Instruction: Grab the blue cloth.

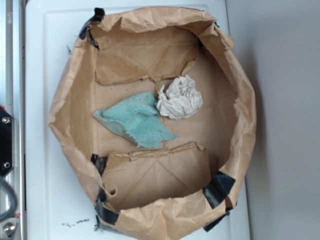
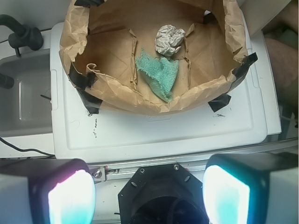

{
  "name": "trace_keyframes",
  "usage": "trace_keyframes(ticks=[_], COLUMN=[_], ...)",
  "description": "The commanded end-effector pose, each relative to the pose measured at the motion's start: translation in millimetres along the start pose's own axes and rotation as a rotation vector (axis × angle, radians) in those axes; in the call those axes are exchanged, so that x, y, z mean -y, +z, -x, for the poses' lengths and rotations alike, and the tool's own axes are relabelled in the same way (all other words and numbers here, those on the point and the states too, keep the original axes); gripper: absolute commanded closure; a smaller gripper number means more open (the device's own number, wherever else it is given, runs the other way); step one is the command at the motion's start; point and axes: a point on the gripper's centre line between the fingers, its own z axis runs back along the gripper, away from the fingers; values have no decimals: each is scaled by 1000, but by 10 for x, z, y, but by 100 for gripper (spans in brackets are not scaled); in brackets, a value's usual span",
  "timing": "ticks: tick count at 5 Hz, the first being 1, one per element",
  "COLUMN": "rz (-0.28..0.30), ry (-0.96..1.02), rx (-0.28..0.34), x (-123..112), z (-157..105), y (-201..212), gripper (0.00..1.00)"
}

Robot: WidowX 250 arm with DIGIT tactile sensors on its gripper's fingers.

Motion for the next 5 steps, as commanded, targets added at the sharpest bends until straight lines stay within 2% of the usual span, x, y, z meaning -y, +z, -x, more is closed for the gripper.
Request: trace_keyframes(ticks=[1,2,3,4,5], rz=[0,52,-4,10,-36], ry=[0,-48,-129,-235,-318], rx=[0,9,16,-3,-36], x=[0,-113,-201,-340,-268], z=[0,-509,-998,-1253,-1164], y=[0,15,-197,-683,-1179], gripper=[0,0,0,0,0])
